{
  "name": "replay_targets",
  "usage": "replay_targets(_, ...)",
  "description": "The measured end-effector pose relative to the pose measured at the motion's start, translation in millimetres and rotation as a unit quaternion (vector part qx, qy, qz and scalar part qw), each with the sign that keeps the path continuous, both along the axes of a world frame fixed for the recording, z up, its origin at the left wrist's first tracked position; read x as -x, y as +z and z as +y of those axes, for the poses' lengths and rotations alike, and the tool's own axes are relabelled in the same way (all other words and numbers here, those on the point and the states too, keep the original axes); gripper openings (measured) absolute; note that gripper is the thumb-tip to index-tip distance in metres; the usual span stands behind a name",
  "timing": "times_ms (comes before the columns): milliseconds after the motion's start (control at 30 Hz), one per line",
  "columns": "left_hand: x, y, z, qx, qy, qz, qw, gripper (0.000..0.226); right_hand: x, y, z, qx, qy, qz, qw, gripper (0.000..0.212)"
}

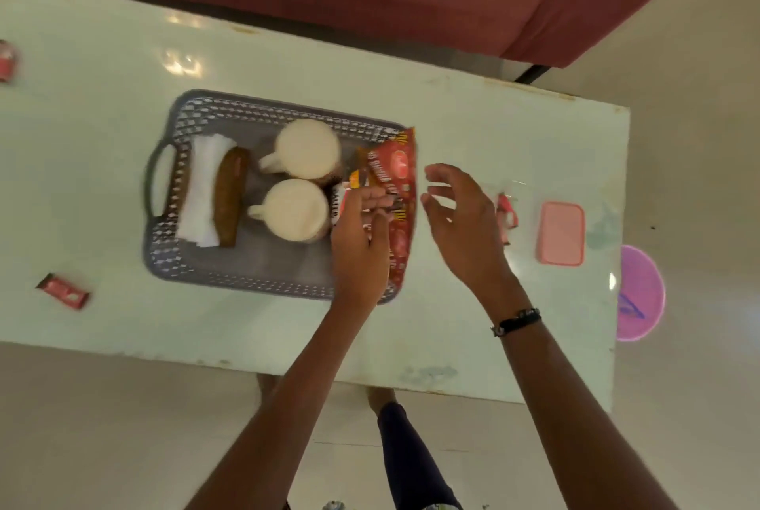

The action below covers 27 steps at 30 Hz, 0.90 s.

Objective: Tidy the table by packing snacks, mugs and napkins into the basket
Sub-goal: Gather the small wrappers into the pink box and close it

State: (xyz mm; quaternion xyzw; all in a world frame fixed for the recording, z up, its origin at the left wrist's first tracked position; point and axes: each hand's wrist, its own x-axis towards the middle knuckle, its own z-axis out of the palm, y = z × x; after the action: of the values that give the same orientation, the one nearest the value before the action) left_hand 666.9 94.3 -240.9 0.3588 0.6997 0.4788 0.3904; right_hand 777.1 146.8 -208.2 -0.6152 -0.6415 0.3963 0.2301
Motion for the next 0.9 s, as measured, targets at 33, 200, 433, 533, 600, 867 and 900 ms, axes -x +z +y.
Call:
replay_targets(33,20,2,-8,-0.003,0.018,0.006,1.000,0.019,24,3,-4,-0.003,0.024,0.005,1.000,0.030)
replay_targets(200,135,5,-59,-0.007,0.107,0.017,0.994,0.019,147,1,-32,-0.015,0.132,0.040,0.990,0.030)
replay_targets(433,281,-47,-134,0.137,0.278,0.173,0.935,0.014,283,-20,-74,0.009,0.228,0.068,0.971,0.026)
replay_targets(533,314,-71,-153,0.249,0.286,0.192,0.905,0.029,317,-31,-85,0.048,0.248,0.059,0.966,0.026)
replay_targets(600,327,-78,-156,0.287,0.263,0.196,0.900,0.043,333,-37,-90,0.061,0.256,0.054,0.963,0.025)
replay_targets(867,366,-79,-140,0.252,0.244,0.078,0.933,0.022,390,-65,-81,0.091,0.284,0.000,0.955,0.025)
replay_targets(900,374,-79,-138,0.221,0.243,0.067,0.942,0.016,400,-68,-75,0.085,0.294,-0.009,0.952,0.025)
